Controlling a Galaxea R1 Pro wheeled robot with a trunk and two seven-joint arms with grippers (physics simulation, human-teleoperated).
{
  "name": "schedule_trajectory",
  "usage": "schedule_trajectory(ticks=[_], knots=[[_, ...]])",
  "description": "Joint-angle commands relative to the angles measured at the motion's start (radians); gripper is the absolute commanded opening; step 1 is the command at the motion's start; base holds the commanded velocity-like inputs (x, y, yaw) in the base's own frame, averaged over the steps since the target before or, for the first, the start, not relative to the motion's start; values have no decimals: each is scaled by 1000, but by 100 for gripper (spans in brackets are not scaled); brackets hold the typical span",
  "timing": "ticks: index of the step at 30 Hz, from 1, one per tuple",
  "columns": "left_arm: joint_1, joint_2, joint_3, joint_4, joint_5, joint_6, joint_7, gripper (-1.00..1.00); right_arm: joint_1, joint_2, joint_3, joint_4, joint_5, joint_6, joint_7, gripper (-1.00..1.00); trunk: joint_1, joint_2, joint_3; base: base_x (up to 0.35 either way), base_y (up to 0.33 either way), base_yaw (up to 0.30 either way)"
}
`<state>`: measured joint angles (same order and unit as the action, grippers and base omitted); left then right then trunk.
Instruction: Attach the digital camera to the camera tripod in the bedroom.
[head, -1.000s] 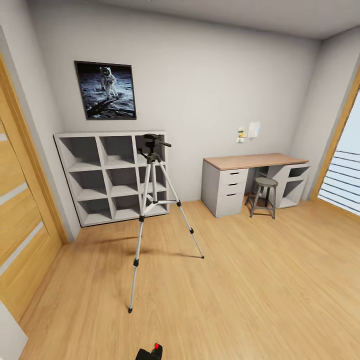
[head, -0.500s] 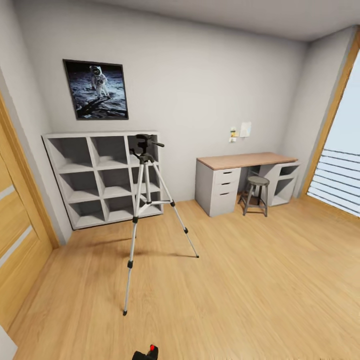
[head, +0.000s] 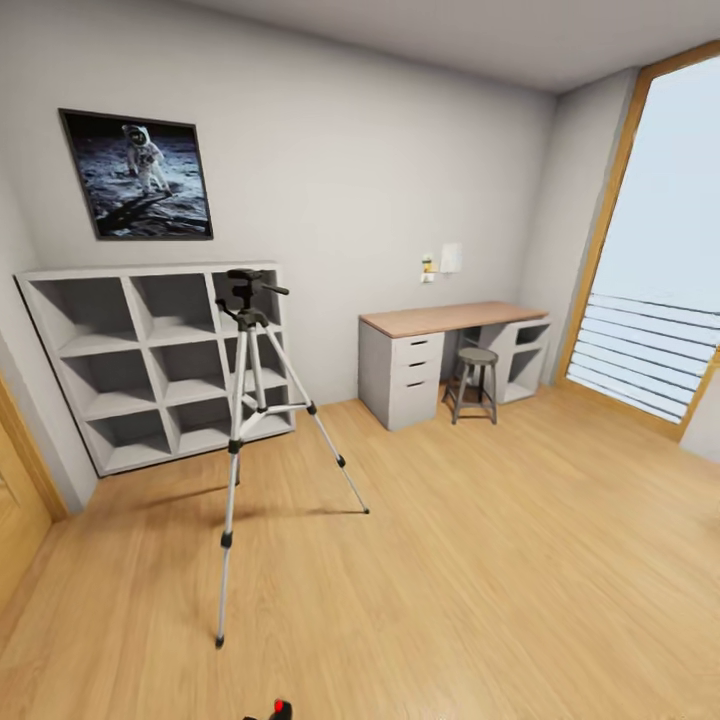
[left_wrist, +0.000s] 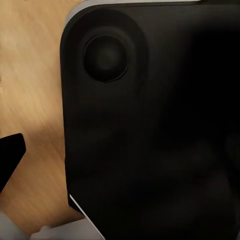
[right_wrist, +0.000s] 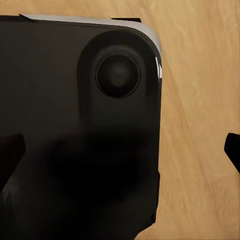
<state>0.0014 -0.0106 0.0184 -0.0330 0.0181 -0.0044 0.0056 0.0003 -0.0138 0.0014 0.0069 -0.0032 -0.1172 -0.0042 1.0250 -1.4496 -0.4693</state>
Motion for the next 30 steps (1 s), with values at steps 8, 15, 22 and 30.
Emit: schedule_trajectory(ticks=[8,15,22,30], knots=[[0,0,2,-1,2,0,1,100,0,0,0,1,4,-4,0,100,0,0,-1,0,0,-100],[0,0,2,-1,2,0,1,100,0,0,0,1,5,-4,0,100,0,0,-1,0,0,-14],[0,0,2,-1,2,0,1,100,-1,1,0,1,4,-4,0,100,0,0,-1,0,0,-111],[0,0,2,-1,2,0,1,100,0,1,0,1,4,-3,0,100,0,0,-1,0,0,-131]])
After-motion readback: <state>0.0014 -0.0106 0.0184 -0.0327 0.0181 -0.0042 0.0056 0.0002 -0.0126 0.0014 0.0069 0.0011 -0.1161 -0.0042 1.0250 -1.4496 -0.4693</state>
